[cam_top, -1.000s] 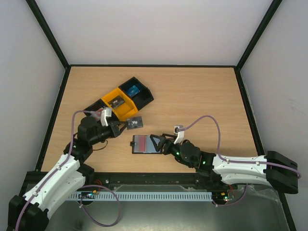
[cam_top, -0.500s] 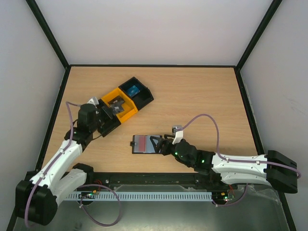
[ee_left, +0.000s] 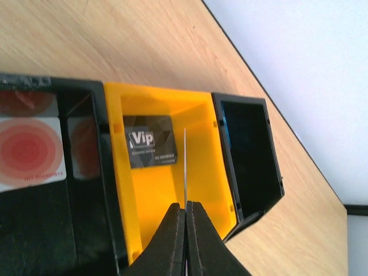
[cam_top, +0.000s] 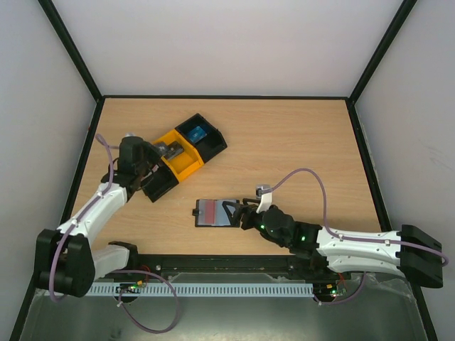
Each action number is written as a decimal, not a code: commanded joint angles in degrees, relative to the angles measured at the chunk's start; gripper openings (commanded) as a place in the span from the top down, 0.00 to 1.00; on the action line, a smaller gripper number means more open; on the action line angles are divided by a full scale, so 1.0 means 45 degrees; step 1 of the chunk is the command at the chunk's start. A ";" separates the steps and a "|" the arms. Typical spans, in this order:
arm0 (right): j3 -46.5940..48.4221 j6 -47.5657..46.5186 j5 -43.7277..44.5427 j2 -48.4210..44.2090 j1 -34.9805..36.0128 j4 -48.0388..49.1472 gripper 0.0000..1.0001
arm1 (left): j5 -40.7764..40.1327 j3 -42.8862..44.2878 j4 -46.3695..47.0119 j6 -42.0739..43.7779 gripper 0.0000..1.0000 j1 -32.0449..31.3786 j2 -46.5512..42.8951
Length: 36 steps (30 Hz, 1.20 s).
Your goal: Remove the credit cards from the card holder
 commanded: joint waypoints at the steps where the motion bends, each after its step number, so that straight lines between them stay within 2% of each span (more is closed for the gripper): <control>1: 0.0058 0.0038 -0.0036 -0.0171 -0.0001 -0.0347 0.02 | -0.0951 0.0521 0.0785 -0.0284 0.97 0.0170 0.0639; 16: 0.0320 0.0231 -0.0178 0.0173 -0.0001 -0.0400 0.02 | -0.0691 0.1167 0.1767 -0.1389 0.97 0.0295 0.2724; 36: 0.0321 0.0388 -0.0073 0.0471 -0.0001 -0.0291 0.02 | -0.0865 0.1683 0.2580 -0.1307 0.97 0.0288 0.4371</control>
